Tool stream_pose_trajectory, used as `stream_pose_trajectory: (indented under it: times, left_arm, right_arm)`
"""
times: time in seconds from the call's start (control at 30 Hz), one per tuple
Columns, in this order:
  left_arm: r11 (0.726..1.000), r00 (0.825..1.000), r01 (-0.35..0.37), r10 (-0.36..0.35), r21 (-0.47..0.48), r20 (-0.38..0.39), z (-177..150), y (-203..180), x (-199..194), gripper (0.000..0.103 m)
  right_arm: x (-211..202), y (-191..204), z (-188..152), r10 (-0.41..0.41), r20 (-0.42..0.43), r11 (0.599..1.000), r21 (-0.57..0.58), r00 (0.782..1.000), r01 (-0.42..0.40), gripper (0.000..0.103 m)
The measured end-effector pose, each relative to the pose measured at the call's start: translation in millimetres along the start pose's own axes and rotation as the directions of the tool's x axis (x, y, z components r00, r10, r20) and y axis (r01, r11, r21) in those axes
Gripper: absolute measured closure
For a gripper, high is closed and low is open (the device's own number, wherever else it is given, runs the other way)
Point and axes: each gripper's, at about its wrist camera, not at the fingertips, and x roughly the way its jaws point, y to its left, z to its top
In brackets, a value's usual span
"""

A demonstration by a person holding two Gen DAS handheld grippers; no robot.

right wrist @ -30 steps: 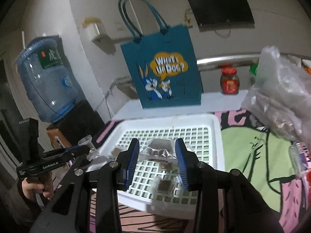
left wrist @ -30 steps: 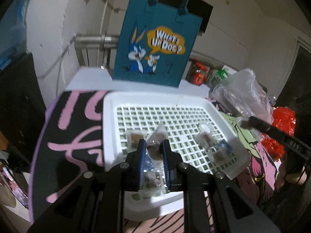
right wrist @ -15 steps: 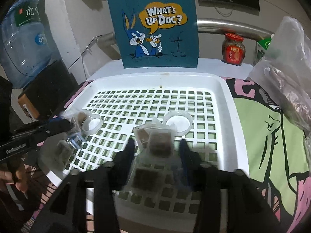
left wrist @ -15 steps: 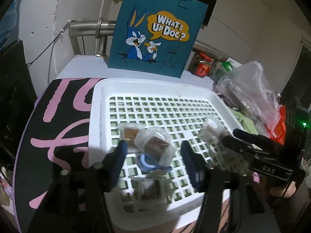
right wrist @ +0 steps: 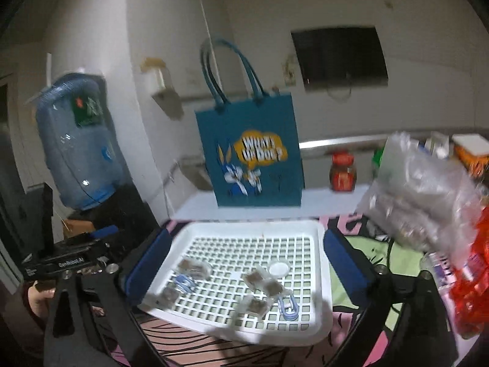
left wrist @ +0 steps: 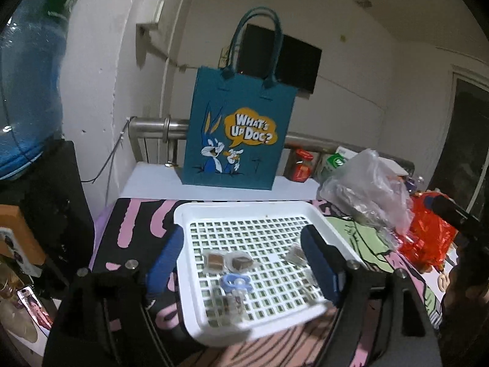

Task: Organize objects
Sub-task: 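Open both tools and lift them away from the tray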

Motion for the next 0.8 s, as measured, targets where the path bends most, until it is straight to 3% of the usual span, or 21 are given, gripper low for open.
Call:
stream_pose_trajectory:
  times: [0.23,0.4,0.8]
  left_arm:
    - [0.999,0.997,-0.028,0.029,0.024,-0.065,-45,-11,-11,0.020]
    - [0.996,0.989,-0.069,0.076,0.055,-0.128,-81,-18,-5,0.020]
    - [0.986,0.939,-0.116,0.150,0.123,-0.309,-127,-22,33,0.020]
  right_arm:
    - [-21,16,-37,0.032,-0.044,0.999,-0.017,0.999,-0.032,0.000]
    - [-4,26,-80,-0.026,-0.131,0.998,-0.065,0.991,0.017,0.000]
    - [54,26,-148,-0.133,-0.393,0.984,-0.163,0.910,0.074,0.000]
